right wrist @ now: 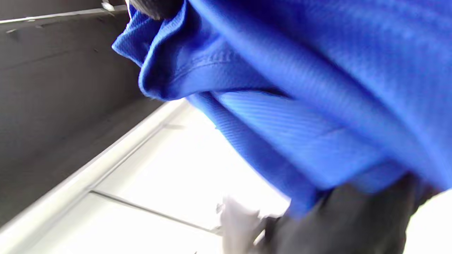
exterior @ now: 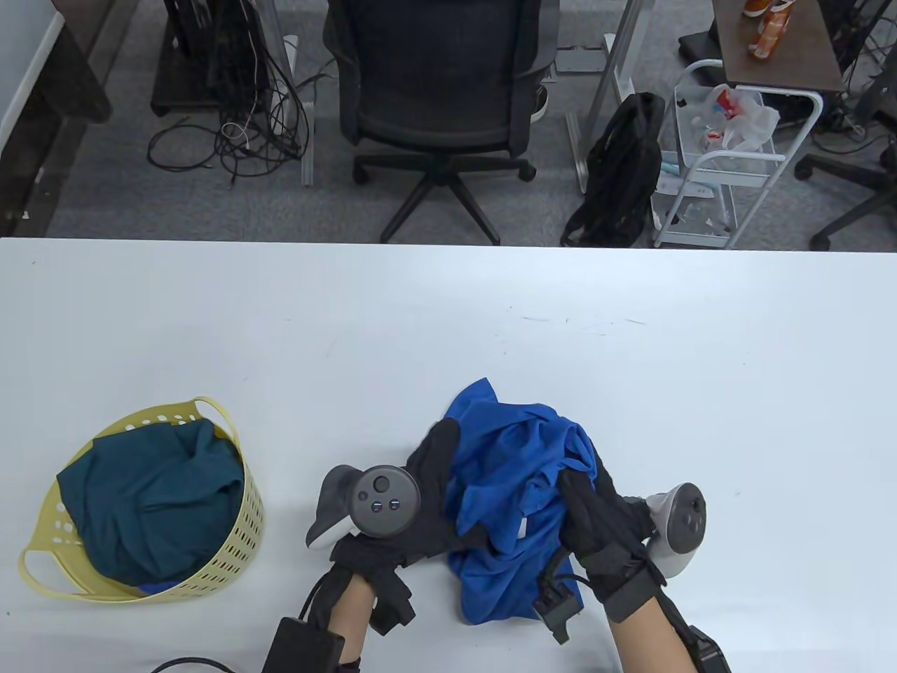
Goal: Fold and stack clothes and towels from laundry basket
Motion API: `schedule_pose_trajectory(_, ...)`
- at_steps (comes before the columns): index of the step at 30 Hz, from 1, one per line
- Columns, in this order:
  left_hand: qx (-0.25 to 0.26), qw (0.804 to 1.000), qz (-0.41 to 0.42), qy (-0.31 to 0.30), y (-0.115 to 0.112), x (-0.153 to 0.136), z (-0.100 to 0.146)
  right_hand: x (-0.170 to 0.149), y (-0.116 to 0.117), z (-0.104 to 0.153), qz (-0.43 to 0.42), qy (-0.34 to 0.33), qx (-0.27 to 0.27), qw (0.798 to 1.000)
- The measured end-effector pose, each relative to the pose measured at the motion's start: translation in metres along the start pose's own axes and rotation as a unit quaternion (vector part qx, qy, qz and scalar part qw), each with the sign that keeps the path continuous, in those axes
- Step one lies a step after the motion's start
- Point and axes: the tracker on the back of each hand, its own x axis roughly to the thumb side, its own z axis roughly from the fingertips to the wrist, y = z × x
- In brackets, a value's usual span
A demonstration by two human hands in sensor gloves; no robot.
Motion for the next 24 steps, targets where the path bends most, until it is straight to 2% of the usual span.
schedule_pose_trajectory(2,0.082,0.994,0.047,0.063,0.003,-0.008,0.002,-0.001,-0.008,0.0,-0.032,0.008,0.008,0.999)
schedule_pose_trajectory(3,0.131,0.986,0.067,0.075,0.008,-0.013,0.006,0.001,-0.015,0.002,-0.01,0.009,-0.027,1.0)
schedule_pose_trajectory(6,0.197,0.973,0.082,0.085,0.027,-0.024,0.02,0.01,-0.032,0.01,0.083,0.016,-0.139,0.987)
schedule_pose_trajectory(8,0.203,0.967,0.134,0.069,0.039,-0.031,0.028,0.015,-0.039,0.014,0.173,0.022,-0.18,0.968)
schedule_pose_trajectory(10,0.187,0.962,0.192,0.046,0.044,-0.035,0.029,0.017,-0.039,0.013,0.214,0.027,-0.188,0.958)
schedule_pose_trajectory(12,0.175,0.96,0.216,0.038,0.046,-0.034,0.029,0.018,-0.035,0.012,0.246,0.044,-0.187,0.95)
schedule_pose_trajectory(15,0.199,0.964,0.163,0.066,0.05,-0.031,0.032,0.02,-0.035,0.012,0.324,0.081,-0.187,0.924)
schedule_pose_trajectory(17,0.192,0.969,0.108,0.112,0.05,-0.028,0.034,0.021,-0.039,0.013,0.373,0.112,-0.171,0.905)
schedule_pose_trajectory(18,0.189,0.97,0.088,0.127,0.05,-0.027,0.033,0.021,-0.041,0.014,0.377,0.121,-0.17,0.902)
schedule_pose_trajectory(20,0.187,0.968,0.025,0.164,0.047,-0.026,0.031,0.019,-0.045,0.016,0.35,0.132,-0.173,0.911)
schedule_pose_trajectory(22,0.212,0.957,-0.029,0.196,0.043,-0.026,0.029,0.016,-0.047,0.016,0.305,0.125,-0.174,0.928)
schedule_pose_trajectory(23,0.215,0.956,-0.042,0.197,0.042,-0.026,0.028,0.015,-0.048,0.016,0.284,0.12,-0.169,0.936)
schedule_pose_trajectory(24,0.19,0.965,-0.052,0.175,0.041,-0.024,0.026,0.013,-0.048,0.016,0.266,0.118,-0.164,0.942)
